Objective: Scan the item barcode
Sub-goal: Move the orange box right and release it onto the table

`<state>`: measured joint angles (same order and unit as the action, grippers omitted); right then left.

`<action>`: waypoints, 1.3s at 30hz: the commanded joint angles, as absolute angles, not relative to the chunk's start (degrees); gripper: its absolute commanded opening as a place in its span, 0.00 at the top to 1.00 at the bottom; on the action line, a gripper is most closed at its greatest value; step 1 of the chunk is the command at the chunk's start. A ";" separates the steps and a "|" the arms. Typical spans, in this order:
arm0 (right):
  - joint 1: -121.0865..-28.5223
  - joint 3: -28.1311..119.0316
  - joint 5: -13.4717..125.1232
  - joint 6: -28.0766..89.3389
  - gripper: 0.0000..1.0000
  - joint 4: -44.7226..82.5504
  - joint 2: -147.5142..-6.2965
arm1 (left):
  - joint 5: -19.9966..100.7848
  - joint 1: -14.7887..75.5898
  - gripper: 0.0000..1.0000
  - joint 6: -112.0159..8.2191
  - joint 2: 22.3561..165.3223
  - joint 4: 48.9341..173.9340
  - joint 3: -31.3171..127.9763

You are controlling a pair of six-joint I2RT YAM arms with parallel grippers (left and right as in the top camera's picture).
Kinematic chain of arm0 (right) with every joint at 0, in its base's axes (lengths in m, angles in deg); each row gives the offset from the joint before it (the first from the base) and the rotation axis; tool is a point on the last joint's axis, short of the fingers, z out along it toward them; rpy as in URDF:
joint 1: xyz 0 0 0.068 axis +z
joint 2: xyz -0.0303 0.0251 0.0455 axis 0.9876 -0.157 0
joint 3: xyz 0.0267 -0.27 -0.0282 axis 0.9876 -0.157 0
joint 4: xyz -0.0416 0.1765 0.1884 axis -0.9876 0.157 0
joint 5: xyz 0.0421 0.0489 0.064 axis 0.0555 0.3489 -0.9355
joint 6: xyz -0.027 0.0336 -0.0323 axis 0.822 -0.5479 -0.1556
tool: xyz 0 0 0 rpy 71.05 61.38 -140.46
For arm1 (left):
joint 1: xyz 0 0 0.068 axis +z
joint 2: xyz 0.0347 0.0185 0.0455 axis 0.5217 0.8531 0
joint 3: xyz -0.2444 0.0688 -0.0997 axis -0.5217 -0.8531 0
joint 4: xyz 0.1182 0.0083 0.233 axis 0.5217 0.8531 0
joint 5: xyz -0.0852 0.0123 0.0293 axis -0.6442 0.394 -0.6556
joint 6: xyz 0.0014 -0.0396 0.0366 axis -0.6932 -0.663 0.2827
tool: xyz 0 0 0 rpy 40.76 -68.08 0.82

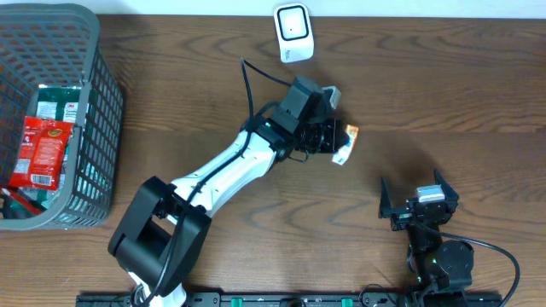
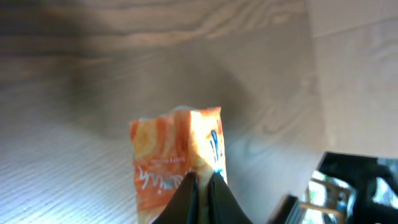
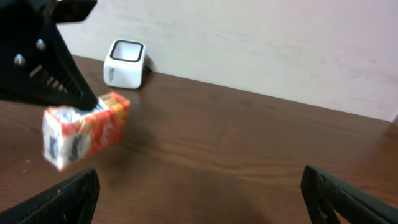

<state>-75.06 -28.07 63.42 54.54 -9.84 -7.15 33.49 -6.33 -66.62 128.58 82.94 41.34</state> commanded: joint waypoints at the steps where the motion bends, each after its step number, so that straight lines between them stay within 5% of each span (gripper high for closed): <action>1: -74.88 -28.11 63.16 55.31 0.01 -9.58 -6.89 | 29.42 -6.07 0.93 -69.29 129.41 78.55 38.38; 25: -74.88 -28.11 63.16 55.31 0.01 -9.58 -6.89 | 21.23 -4.04 0.92 -67.82 140.49 68.78 36.79; 34: -74.88 -28.11 63.16 55.31 0.01 -9.58 -6.89 | 21.29 -3.97 0.49 -64.74 140.49 70.07 36.81; 39: -74.86 -28.11 63.16 55.31 0.01 -9.58 -6.89 | 22.65 -3.97 0.40 -63.49 139.36 71.38 36.83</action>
